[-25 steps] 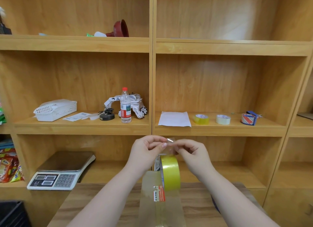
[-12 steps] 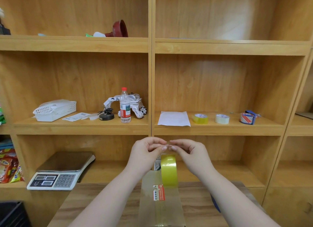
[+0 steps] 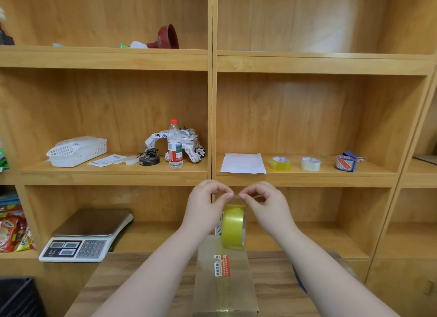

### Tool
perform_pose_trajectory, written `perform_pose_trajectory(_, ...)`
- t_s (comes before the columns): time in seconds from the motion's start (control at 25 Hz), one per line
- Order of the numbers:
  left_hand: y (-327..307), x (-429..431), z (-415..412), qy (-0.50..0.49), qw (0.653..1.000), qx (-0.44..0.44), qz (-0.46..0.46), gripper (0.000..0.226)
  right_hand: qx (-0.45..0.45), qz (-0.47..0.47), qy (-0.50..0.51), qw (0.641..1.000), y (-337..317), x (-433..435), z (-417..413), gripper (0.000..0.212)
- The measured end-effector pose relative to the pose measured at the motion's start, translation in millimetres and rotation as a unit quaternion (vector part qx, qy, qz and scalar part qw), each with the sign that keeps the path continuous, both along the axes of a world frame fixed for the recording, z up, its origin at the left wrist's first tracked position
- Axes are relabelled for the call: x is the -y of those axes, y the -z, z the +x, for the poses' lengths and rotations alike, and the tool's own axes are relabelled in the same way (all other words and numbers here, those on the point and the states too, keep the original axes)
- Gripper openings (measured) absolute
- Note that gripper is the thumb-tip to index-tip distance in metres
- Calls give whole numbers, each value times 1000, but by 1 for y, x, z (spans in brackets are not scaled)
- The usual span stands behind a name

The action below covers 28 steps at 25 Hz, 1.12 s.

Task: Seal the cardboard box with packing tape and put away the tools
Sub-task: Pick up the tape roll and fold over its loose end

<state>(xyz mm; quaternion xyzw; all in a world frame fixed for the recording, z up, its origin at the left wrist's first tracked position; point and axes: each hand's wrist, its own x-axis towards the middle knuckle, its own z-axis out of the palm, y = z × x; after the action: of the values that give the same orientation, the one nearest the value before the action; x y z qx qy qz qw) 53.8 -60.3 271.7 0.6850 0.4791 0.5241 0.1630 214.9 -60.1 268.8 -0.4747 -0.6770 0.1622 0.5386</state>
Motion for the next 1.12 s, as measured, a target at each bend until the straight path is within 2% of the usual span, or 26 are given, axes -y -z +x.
perform_pose_trajectory(0.12, -2, -2, 1, 23, 999, 17, -28, 15, -37, -53, -35, 997, -3, -1, -1, 8)
perform_pose_trajectory(0.28, -2, -4, 2, 30, 998, 22, -58, 12, -34, -71, -34, 996, -2, -3, -1, 7)
perform_pose_trajectory(0.72, -2, -3, 3, 58, 990, 114, -55, 7, -75, -49, -71, 993, -10, 1, -2, 8)
perform_pose_trajectory(0.84, 2, -4, 3, 74, 985, 129, -82, 14, -67, -52, -68, 994, -8, 0, -1, 7)
perform_pose_trajectory(0.96, 21, 0, 3, 41, 968, 197, -149, 25, -79, -54, -62, 993, -4, -4, 2, 8)
perform_pose_trajectory(1.04, 39, 5, 5, 12, 955, 210, -209, 43, -91, -61, -61, 992, -1, -8, 5, 9)
perform_pose_trajectory(1.12, 50, 6, 12, 62, 939, 210, -266, 62, -95, -70, -65, 991, 2, -12, 8, 11)
